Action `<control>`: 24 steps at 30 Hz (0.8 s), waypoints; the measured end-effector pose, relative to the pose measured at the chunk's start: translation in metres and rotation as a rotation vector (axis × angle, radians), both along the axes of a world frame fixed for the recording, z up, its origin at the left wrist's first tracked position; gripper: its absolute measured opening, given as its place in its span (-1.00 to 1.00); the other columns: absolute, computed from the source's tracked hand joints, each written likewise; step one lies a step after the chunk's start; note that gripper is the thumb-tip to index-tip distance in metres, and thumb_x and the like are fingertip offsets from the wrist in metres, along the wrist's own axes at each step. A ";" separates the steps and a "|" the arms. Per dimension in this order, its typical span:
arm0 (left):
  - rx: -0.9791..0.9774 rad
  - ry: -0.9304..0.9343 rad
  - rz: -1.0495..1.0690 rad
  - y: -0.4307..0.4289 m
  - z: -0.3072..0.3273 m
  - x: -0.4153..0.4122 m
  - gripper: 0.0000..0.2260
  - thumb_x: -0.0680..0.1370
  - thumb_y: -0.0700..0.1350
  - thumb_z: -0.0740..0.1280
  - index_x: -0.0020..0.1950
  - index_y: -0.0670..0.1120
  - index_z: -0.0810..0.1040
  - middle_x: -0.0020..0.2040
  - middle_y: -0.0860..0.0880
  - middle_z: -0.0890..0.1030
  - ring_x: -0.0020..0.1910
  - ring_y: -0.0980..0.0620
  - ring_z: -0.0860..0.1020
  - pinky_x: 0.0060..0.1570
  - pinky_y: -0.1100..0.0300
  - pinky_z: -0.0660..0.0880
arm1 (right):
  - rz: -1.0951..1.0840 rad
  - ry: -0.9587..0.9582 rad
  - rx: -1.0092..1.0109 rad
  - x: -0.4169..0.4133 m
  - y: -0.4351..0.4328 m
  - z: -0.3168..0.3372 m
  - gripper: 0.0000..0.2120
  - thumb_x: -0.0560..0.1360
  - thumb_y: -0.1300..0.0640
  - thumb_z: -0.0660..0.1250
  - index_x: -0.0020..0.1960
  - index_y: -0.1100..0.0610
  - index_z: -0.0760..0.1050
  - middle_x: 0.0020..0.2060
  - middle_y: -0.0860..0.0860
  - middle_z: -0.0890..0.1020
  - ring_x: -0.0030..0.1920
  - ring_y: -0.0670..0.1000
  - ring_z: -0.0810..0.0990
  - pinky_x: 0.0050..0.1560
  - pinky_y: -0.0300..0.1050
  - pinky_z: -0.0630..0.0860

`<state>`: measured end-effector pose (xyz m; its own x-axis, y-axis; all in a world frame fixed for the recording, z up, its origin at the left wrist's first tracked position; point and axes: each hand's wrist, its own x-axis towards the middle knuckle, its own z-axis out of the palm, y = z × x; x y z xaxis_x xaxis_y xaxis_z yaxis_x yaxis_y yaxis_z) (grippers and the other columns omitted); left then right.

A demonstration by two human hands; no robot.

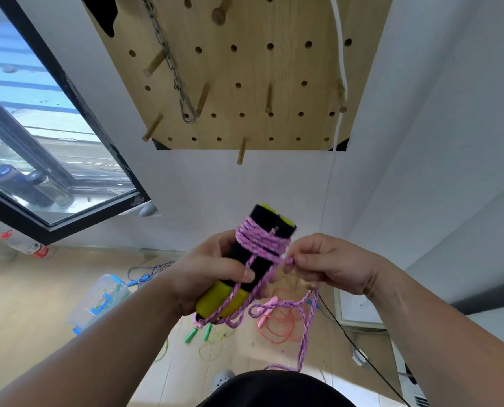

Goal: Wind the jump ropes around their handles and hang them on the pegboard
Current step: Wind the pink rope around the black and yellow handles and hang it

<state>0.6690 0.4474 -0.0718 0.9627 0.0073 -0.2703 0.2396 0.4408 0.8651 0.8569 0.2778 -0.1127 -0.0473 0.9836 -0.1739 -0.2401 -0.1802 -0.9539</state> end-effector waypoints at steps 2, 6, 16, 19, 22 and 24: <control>0.061 0.022 -0.135 0.002 -0.001 -0.002 -0.53 0.39 -0.38 0.40 0.30 -0.30 0.51 0.07 -0.35 0.62 -0.03 -0.30 0.63 0.12 -0.21 0.57 | 0.087 -0.137 0.007 0.002 0.001 0.004 -0.81 0.48 -0.10 0.47 -0.05 0.00 0.69 -0.38 -0.09 0.51 -0.35 -0.03 0.36 -0.26 -0.08 0.26; 0.467 0.151 -0.371 0.001 0.003 -0.004 -0.71 0.50 -0.26 0.48 0.21 -0.09 0.65 0.11 -0.20 0.69 0.11 -0.19 0.65 0.27 -0.13 0.53 | 0.368 -0.466 -0.150 0.010 0.011 0.013 -0.88 0.58 0.16 0.36 -0.09 0.05 0.65 -0.26 0.10 0.62 -0.21 0.03 0.57 -0.08 0.03 0.58; 1.635 0.281 -0.302 0.008 -0.009 0.050 -0.72 0.44 0.11 0.49 0.00 -0.05 0.64 -0.10 -0.06 0.65 -0.09 -0.09 0.59 -0.12 0.05 0.54 | 0.096 -1.488 -0.364 -0.006 0.075 0.049 -0.64 0.63 0.10 0.26 -0.33 0.17 0.39 -0.43 0.06 0.40 -0.34 0.10 0.40 -0.41 -0.07 0.25; 1.624 0.376 -0.179 0.014 -0.014 0.059 -0.70 0.45 0.11 0.46 -0.03 -0.10 0.62 -0.10 -0.08 0.65 -0.09 -0.11 0.60 -0.13 0.03 0.55 | -0.213 -1.466 -0.338 -0.015 0.074 0.044 -0.69 0.58 0.18 0.26 -0.33 0.12 0.34 -0.41 0.03 0.42 -0.39 0.03 0.39 -0.42 -0.09 0.23; 1.629 0.430 -0.184 0.011 -0.022 0.068 -0.72 0.49 0.13 0.42 -0.17 -0.08 0.55 -0.24 -0.02 0.58 -0.17 -0.08 0.57 -0.27 0.10 0.45 | -0.320 -1.518 -0.295 -0.028 0.068 0.035 -0.81 0.56 0.20 0.27 -0.22 0.10 0.37 -0.34 -0.02 0.38 -0.26 0.08 0.48 -0.29 -0.09 0.29; 1.622 0.462 -0.151 0.012 -0.026 0.075 -0.67 0.50 0.15 0.41 -0.29 -0.04 0.45 -0.34 0.00 0.50 -0.25 -0.07 0.52 -0.32 0.15 0.35 | -0.364 -1.530 -0.241 -0.033 0.062 0.032 -0.90 0.58 0.19 0.24 -0.11 0.09 0.41 -0.25 -0.01 0.39 -0.19 0.11 0.49 -0.23 -0.05 0.30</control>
<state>0.7440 0.4597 -0.0979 0.8294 0.4609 -0.3157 0.5368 -0.8140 0.2218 0.8235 0.3398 -0.0804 0.5320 0.8465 0.0189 0.8147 -0.5057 -0.2837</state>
